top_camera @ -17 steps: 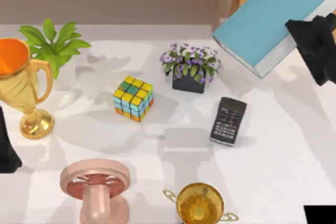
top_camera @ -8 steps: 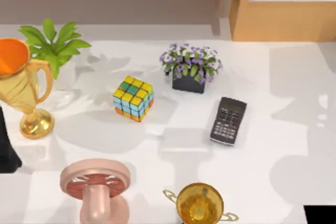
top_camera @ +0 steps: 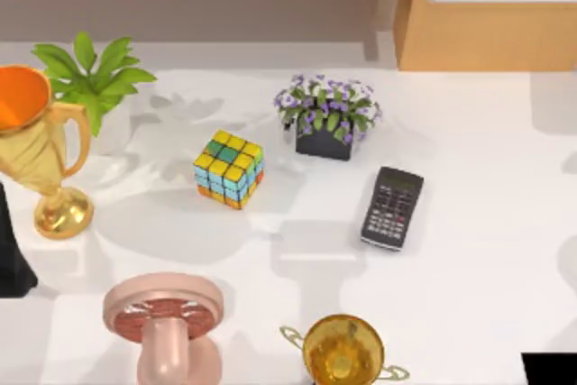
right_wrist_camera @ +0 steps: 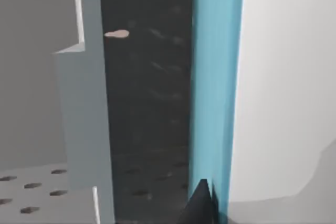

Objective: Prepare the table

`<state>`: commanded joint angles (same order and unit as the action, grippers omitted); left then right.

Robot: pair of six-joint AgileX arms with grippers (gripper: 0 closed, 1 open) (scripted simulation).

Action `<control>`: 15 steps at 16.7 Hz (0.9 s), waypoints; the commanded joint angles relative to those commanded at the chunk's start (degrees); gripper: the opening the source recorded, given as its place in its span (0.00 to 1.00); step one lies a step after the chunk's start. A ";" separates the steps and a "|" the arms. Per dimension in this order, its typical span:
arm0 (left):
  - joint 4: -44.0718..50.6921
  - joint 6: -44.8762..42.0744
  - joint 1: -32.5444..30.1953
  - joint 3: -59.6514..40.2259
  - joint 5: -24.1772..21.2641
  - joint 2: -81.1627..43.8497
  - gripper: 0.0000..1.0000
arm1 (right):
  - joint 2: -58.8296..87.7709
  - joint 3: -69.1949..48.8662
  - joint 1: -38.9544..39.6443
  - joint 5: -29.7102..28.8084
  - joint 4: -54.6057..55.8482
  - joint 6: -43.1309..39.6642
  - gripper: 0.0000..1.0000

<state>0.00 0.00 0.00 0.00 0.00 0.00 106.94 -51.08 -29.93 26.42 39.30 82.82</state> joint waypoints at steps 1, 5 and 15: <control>0.00 0.00 0.00 0.00 0.00 0.00 1.00 | 0.81 -0.57 0.05 0.13 0.10 0.21 0.00; 0.00 0.00 0.00 0.00 0.00 0.00 1.00 | 0.84 -0.58 0.05 0.13 0.10 0.21 0.00; 0.00 0.00 0.00 0.00 0.00 0.00 1.00 | 6.15 -6.98 2.14 -1.95 -0.72 0.87 0.00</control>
<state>0.00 0.00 0.00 0.00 0.00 0.00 113.09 -58.06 -27.79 24.47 38.58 83.69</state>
